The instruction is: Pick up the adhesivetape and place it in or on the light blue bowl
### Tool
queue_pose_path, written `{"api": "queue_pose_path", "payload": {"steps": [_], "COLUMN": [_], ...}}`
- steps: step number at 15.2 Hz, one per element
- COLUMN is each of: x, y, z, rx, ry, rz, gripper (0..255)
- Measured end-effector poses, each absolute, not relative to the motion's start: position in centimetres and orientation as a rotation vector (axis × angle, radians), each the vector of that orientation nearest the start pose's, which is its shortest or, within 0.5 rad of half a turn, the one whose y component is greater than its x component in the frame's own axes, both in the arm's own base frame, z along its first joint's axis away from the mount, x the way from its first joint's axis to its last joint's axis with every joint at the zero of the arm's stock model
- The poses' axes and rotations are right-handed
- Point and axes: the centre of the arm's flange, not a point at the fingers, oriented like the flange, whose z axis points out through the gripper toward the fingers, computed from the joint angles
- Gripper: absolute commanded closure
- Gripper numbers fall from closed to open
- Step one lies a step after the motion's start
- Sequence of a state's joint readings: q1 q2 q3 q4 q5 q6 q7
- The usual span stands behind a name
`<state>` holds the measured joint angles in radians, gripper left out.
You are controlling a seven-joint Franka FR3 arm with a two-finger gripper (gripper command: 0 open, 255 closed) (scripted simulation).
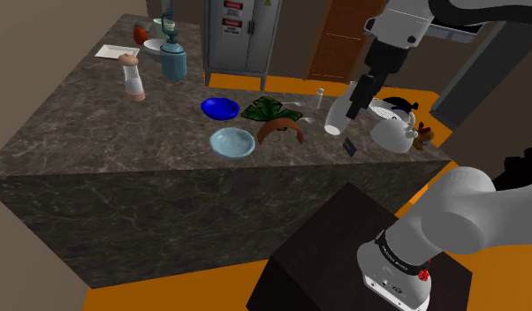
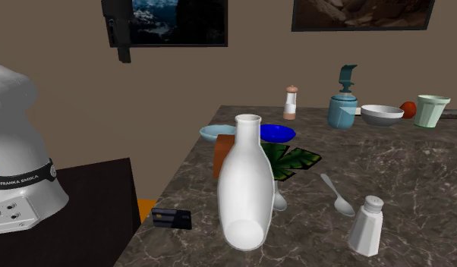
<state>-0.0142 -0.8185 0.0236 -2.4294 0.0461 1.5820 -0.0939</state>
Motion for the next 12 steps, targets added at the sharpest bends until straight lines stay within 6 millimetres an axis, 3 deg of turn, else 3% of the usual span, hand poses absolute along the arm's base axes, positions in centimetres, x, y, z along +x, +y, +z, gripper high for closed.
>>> {"api": "queue_pose_path", "payload": {"steps": [4,12], "x": [31.1,38.2], "y": [-0.4,-5.7], "z": [55.0,49.3], "rx": [-3.104,-3.069], "ry": [-0.232,-0.562], "rz": [0.042,0.03], "gripper": [0,0]}}
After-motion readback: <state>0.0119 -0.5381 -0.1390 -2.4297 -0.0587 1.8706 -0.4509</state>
